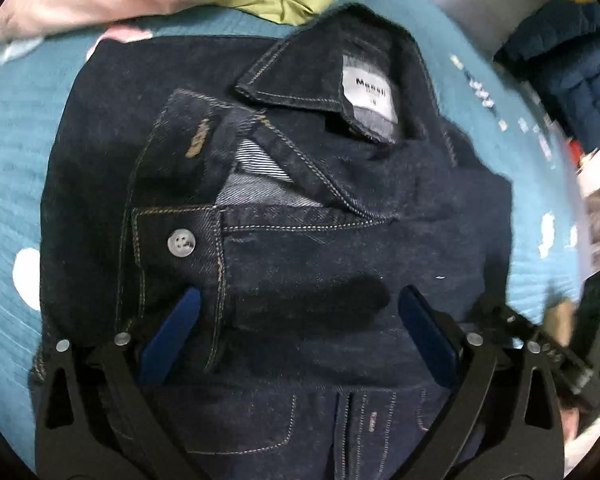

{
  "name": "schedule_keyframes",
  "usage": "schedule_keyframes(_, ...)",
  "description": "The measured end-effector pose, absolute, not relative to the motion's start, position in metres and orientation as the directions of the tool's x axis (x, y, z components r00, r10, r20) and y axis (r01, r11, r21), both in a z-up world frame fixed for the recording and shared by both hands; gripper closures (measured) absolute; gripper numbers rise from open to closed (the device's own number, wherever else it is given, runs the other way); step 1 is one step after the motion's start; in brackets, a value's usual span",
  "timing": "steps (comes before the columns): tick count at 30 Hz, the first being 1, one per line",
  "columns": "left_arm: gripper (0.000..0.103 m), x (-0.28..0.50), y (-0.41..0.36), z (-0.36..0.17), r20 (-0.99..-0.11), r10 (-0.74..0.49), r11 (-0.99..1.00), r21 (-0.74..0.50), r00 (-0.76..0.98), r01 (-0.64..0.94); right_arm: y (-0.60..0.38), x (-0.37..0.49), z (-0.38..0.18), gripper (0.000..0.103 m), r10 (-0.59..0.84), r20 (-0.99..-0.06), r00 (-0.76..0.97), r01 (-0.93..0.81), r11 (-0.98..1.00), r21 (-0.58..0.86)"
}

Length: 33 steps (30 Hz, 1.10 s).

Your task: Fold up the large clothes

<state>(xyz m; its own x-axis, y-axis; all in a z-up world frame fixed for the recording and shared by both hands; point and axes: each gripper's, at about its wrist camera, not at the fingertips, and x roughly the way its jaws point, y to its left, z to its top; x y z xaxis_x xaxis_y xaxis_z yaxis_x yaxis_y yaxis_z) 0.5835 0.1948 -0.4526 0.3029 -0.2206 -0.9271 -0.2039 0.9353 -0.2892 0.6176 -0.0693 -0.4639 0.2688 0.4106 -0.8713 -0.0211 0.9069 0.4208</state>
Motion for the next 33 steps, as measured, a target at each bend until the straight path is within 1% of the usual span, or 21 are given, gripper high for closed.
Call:
schedule_keyframes(2, 0.005, 0.581, 0.193, -0.446, -0.924, -0.22, 0.94, -0.286, 0.312, -0.185, -0.067, 0.621, -0.46, 0.065, 0.409, -0.876, 0.255, -0.026, 0.909, 0.416)
schedule_keyframes(5, 0.005, 0.573, 0.206, -0.424, -0.894, -0.261, 0.926, -0.339, 0.365, -0.167, -0.063, 0.623, -0.443, 0.058, 0.42, -0.872, 0.252, -0.052, 0.905, 0.421)
schedule_keyframes(7, 0.005, 0.571, 0.226, -0.401, -0.879, -0.219, 0.935, -0.313, 0.423, -0.166, -0.064, 0.624, -0.424, 0.054, 0.446, -0.847, 0.289, -0.089, 0.894, 0.44)
schedule_keyframes(8, 0.005, 0.572, 0.235, -0.394, -0.875, -0.2, 0.937, -0.302, 0.44, -0.176, -0.065, 0.627, -0.413, 0.05, 0.453, -0.835, 0.311, -0.108, 0.89, 0.443)
schedule_keyframes(10, 0.005, 0.58, 0.262, -0.387, -0.884, -0.157, 0.929, -0.284, 0.44, -0.238, -0.063, 0.641, -0.4, 0.048, 0.451, -0.83, 0.329, -0.132, 0.892, 0.432)
schedule_keyframes(13, 0.005, 0.611, 0.301, -0.398, -0.923, -0.093, 0.916, -0.225, 0.372, -0.331, -0.064, 0.67, -0.397, 0.047, 0.388, -0.859, 0.334, -0.136, 0.922, 0.364)
schedule_keyframes(15, 0.005, 0.627, 0.313, -0.409, -0.943, -0.066, 0.915, -0.187, 0.326, -0.358, -0.068, 0.688, -0.401, 0.047, 0.339, -0.88, 0.332, -0.117, 0.941, 0.319)
schedule_keyframes(20, 0.005, 0.658, 0.322, -0.434, -0.967, -0.019, 0.928, -0.111, 0.253, -0.357, -0.077, 0.725, -0.423, 0.047, 0.292, -0.912, 0.289, -0.033, 0.955, 0.295)
schedule_keyframes(22, 0.005, 0.67, 0.319, -0.44, -0.974, 0.009, 0.941, -0.069, 0.227, -0.332, -0.08, 0.733, -0.432, 0.046, 0.303, -0.914, 0.271, -0.015, 0.951, 0.31)
schedule_keyframes(25, 0.005, 0.684, 0.317, -0.446, -0.978, 0.011, 0.948, -0.056, 0.208, -0.314, -0.088, 0.747, -0.441, 0.046, 0.325, -0.91, 0.257, 0.033, 0.938, 0.345)
schedule_keyframes(27, 0.005, 0.692, 0.317, -0.45, -0.981, 0.0, 0.946, -0.063, 0.196, -0.317, -0.09, 0.753, -0.446, 0.045, 0.316, -0.916, 0.249, 0.052, 0.94, 0.338)
schedule_keyframes(31, 0.006, 0.706, 0.313, -0.459, -0.986, 0.011, 0.954, -0.04, 0.167, -0.297, -0.092, 0.766, -0.458, 0.045, 0.302, -0.928, 0.218, 0.092, 0.94, 0.328)
schedule_keyframes(32, 0.008, 0.708, 0.313, -0.459, -0.986, 0.007, 0.956, -0.041, 0.165, -0.291, -0.09, 0.768, -0.459, 0.045, 0.299, -0.93, 0.214, 0.085, 0.943, 0.322)
schedule_keyframes(33, 0.014, 0.711, 0.312, -0.459, -0.986, -0.006, 0.956, -0.054, 0.164, -0.289, -0.089, 0.77, -0.459, 0.045, 0.288, -0.934, 0.214, 0.077, 0.948, 0.309)
